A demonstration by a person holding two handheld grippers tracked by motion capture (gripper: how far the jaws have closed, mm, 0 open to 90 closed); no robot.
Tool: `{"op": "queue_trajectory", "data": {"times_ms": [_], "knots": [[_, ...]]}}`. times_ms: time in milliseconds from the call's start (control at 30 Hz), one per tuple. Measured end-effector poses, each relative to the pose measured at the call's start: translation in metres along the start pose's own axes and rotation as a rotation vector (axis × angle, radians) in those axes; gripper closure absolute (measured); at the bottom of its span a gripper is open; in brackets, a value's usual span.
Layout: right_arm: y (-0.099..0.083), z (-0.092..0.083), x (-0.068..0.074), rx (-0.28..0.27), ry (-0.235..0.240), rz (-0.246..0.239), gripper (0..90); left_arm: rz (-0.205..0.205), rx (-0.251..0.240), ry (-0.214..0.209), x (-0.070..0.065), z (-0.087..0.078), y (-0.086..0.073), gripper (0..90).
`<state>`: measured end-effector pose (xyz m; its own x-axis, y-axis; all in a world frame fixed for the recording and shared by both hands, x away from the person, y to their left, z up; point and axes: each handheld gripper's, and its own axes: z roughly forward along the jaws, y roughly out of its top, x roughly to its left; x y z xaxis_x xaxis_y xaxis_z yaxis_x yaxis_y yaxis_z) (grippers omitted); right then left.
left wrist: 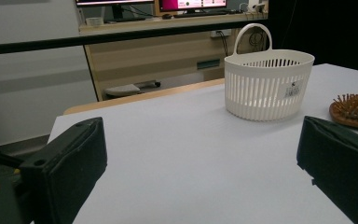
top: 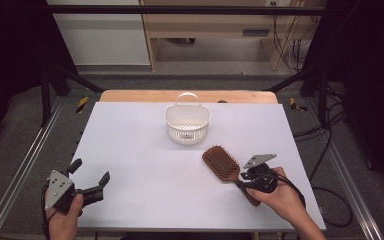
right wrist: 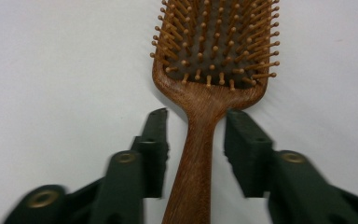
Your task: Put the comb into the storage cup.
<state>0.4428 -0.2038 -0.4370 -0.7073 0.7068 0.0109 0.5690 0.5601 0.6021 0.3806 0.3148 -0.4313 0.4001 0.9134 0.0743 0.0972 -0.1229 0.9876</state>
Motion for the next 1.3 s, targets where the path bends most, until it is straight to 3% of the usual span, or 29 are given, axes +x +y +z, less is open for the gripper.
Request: {"op": "queue_trajectory", "data": {"times_ms": [67, 267, 500, 600, 733, 1100, 1300], "knots": [[0.0, 0.001, 0.0, 0.016, 0.0, 0.022, 43.5, 0.0, 0.0, 0.0, 0.0, 0.0, 0.0, 1.4], [-0.002, 0.007, 0.002, 0.025, -0.036, 0.024, 20.2, 0.004, 0.003, -0.001, -0.001, 0.0, 0.0, 1.4], [-0.002, 0.017, 0.004, 0.086, -0.022, 0.07, 7.0, 0.009, 0.009, -0.003, -0.001, 0.001, 0.0, 1.4], [-0.001, 0.021, 0.003, 0.119, -0.02, 0.092, 8.3, 0.011, 0.008, -0.002, -0.002, 0.001, 0.0, 1.4], [0.002, 0.023, 0.002, 0.122, -0.023, 0.093, 14.2, 0.012, 0.009, -0.003, -0.002, 0.001, 0.0, 1.4], [0.007, 0.025, -0.002, 0.154, -0.027, 0.093, 43.6, 0.015, 0.009, -0.002, -0.002, 0.001, 0.0, 1.4], [0.009, 0.026, -0.001, 0.171, -0.019, 0.083, 54.9, 0.017, 0.011, -0.002, -0.002, 0.001, 0.0, 1.4]]}}
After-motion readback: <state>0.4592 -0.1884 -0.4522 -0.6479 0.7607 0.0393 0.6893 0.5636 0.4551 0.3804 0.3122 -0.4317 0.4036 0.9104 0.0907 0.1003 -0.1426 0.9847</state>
